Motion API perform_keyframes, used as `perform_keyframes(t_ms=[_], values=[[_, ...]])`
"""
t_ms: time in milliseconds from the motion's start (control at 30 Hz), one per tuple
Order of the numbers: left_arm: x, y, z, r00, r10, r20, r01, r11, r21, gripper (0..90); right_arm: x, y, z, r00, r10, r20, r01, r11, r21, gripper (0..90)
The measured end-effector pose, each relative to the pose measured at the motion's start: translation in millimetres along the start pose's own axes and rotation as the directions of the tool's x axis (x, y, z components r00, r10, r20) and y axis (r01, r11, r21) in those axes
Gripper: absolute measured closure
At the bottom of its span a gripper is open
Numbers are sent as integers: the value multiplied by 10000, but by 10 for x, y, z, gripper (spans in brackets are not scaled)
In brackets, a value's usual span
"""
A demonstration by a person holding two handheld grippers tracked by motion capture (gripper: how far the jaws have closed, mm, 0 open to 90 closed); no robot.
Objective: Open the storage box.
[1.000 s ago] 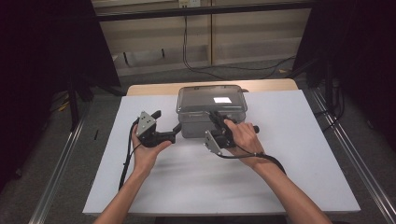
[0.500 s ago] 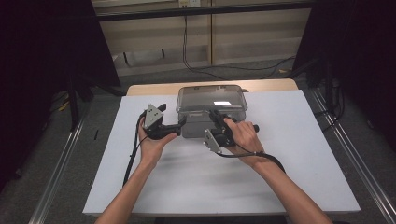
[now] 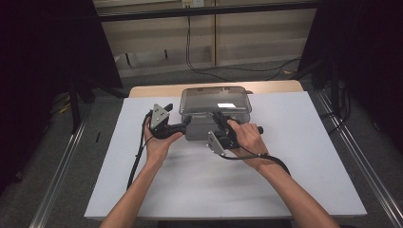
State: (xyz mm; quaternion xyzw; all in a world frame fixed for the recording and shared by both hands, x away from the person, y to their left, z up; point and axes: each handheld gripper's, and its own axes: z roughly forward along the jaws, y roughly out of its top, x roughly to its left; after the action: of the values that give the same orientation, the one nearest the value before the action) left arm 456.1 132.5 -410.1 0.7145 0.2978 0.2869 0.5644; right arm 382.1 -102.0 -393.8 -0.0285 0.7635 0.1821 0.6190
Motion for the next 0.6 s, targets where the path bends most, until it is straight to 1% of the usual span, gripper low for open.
perform_keyframes(t_ms=[67, 133, 267, 333, 367, 433, 533, 600], values=[[1, 22, 4, 10000, 16, -30, -16, 10000, -53, 165, -3, -2, 1, 10000, 38, 9, -38, 10000, -7, 808], [-1, 32, 13, 9999, 103, -65, -103, 9999, -4, 172, -7, -4, 0, 10000, 32, 28, -32, 10000, 2, 807], [-20, 27, 27, 9999, 155, 7, -155, 9997, -166, 174, -5, -2, -1, 10000, 48, 46, -48, 10000, 13, 806], [-26, 28, 29, 9996, 271, 89, -269, 9995, -184, 179, -7, -4, 0, 10000, 49, 46, -49, 10000, 1, 800], [-28, 30, 27, 9994, 345, 97, -344, 9993, -171, 183, -7, -7, -1, 9999, 113, 50, -113, 9999, 2, 794], [-38, 35, 35, 9995, 311, 97, -308, 9990, -315, 187, -20, -14, 0, 9995, 304, 72, -304, 9995, -25, 767], [-29, 38, 33, 9985, 535, 145, -533, 9984, -171, 200, -48, -29, 7, 9973, 733, 51, -733, 9972, -164, 696], [-28, 33, 36, 9986, 509, 158, -506, 9986, -173, 209, -60, -41, 11, 9950, 994, -27, -994, 9949, -168, 673]])
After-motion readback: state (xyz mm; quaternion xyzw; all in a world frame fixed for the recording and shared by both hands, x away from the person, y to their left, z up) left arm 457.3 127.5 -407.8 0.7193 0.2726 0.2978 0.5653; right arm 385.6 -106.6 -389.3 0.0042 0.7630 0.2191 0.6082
